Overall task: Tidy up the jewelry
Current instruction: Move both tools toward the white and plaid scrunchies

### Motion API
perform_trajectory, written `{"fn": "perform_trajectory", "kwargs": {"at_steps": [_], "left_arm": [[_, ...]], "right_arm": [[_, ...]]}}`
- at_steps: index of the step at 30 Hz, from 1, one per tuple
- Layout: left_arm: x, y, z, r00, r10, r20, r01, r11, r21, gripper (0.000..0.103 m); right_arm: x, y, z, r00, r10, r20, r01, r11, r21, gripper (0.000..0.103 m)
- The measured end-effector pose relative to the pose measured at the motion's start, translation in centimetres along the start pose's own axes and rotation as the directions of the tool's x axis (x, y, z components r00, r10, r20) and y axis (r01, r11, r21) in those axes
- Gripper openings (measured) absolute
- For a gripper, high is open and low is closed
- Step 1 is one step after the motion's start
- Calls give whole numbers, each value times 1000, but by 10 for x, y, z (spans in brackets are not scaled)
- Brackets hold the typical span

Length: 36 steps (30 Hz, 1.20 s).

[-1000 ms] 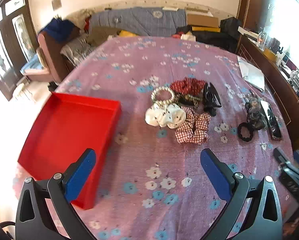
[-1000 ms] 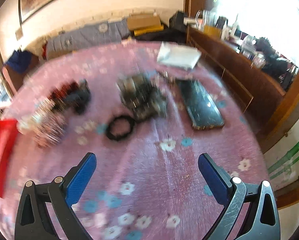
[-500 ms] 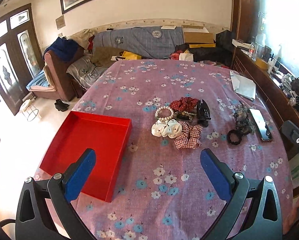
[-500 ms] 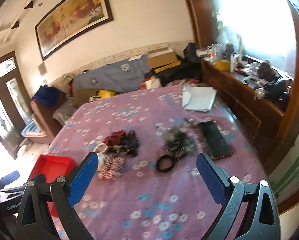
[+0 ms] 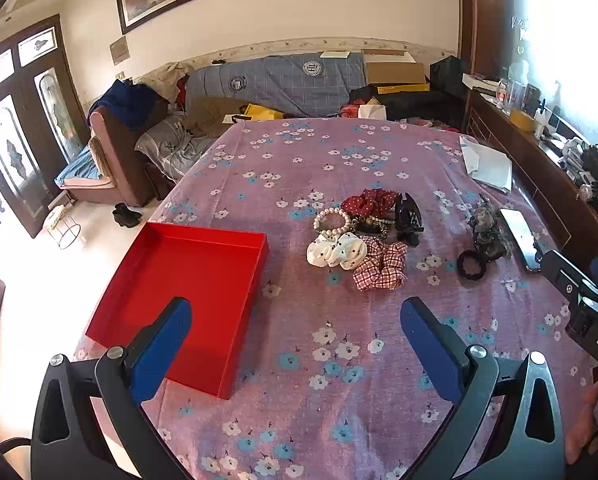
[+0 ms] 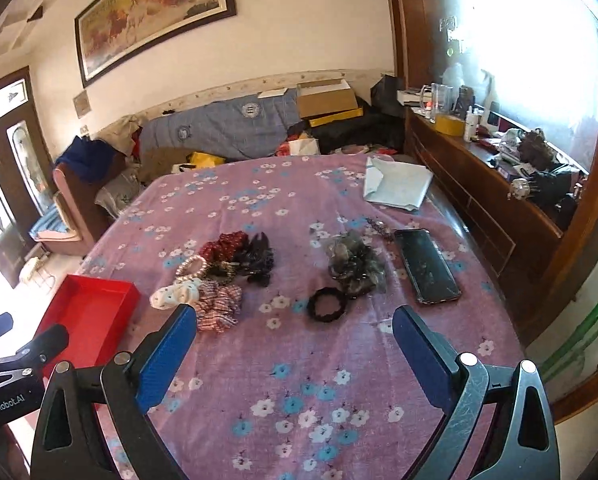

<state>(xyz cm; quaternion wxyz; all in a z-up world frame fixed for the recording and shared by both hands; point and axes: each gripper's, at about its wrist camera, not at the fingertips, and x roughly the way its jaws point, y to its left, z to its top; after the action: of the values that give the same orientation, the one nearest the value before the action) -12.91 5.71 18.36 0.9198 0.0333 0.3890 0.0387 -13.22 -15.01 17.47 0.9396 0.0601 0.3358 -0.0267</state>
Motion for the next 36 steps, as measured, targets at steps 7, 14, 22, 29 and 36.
{"fn": "perform_trajectory", "kwargs": {"at_steps": [7, 14, 22, 29, 36], "left_arm": [[10, -8, 1, 1000, -15, -19, 16, 999, 41, 103], [27, -10, 1, 998, -17, -53, 21, 998, 65, 103], [57, -1, -1, 991, -18, -134, 24, 999, 44, 103], [91, 25, -6, 974, -13, -225, 8, 1000, -21, 103], [108, 53, -1, 974, -27, -225, 13, 998, -62, 103]], "right_arm": [[7, 0, -3, 1000, -16, -9, 16, 1000, -9, 100], [25, 6, -6, 999, -30, -36, 29, 999, -29, 100], [52, 8, -11, 993, 1, -115, -4, 1000, -27, 100], [74, 3, -23, 981, 24, -193, -26, 1000, -7, 94], [96, 1, -33, 962, 77, -263, -78, 997, 5, 86]]}}
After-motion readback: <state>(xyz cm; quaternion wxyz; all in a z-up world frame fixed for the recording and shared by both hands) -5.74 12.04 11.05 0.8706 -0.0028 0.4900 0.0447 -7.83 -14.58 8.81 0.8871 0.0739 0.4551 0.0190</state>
